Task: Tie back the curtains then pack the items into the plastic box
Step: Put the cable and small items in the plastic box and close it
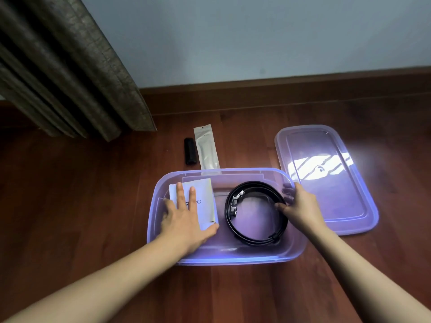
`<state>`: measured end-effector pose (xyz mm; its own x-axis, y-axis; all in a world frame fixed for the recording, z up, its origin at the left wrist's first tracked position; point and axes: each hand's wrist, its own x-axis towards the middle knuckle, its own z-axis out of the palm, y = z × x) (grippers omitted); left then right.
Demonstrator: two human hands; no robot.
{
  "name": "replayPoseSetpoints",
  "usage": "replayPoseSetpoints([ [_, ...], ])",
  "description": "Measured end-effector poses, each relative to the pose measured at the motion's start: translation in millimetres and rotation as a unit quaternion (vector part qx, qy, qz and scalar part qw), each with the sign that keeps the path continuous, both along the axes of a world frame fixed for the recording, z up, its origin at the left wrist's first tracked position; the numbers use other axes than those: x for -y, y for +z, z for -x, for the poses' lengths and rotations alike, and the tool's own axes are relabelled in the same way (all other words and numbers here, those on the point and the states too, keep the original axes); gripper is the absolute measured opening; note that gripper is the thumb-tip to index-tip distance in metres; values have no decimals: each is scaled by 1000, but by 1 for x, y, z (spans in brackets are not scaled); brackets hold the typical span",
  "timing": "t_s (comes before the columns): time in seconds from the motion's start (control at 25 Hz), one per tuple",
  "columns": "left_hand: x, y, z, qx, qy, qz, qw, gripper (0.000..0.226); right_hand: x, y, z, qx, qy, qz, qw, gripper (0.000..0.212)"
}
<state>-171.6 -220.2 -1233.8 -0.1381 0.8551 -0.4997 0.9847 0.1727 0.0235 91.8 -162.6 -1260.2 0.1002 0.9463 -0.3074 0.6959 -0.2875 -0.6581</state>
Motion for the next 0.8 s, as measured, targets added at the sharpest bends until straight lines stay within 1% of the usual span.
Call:
replayPoseSetpoints([
  [0.12,-3,3,4,14,-9,10,1000,106,0,-1,0,3,-1,2,1000,50],
  [0.24,0,11,3,6,-12,21,1000,107,0,-2,-1,-3,-5,0,1000,51],
  [0.28,1,14,2,4,-17,24,1000,111,0,-2,-1,-4,-7,-2,1000,51],
  [0.36,-4,24,0,32,-15,15,999,121,0,-4,-1,-2,-7,-4,1000,52],
  [0.4,-15,31,1,54,-6,-16,998,123,0,-4,-1,1,-7,-6,1000,51],
  [0.44,-31,36,2,74,-2,-73,995,118,0,-4,-1,3,-8,-8,1000,50],
  [0.48,-53,41,4,84,2,-151,985,102,0,-4,0,5,-9,-10,1000,50],
  [0.52,-79,43,8,78,7,-223,972,78,0,-4,0,7,-9,-12,1000,49],
  [0.56,-108,42,13,71,16,-258,963,55,0,-5,0,8,-9,-13,1000,49],
  [0.6,-133,38,19,70,40,-254,964,41,1,-5,0,9,-10,-13,1000,48],
  [0.64,-153,30,24,73,75,-223,969,37,1,-5,-1,9,-11,-14,1000,47],
  [0.72,-172,6,29,78,154,-145,974,45,1,-7,-1,12,-15,-16,1000,45],
  [0.8,-175,-15,32,82,206,-110,969,51,2,-7,-2,13,-16,-18,1000,44],
])
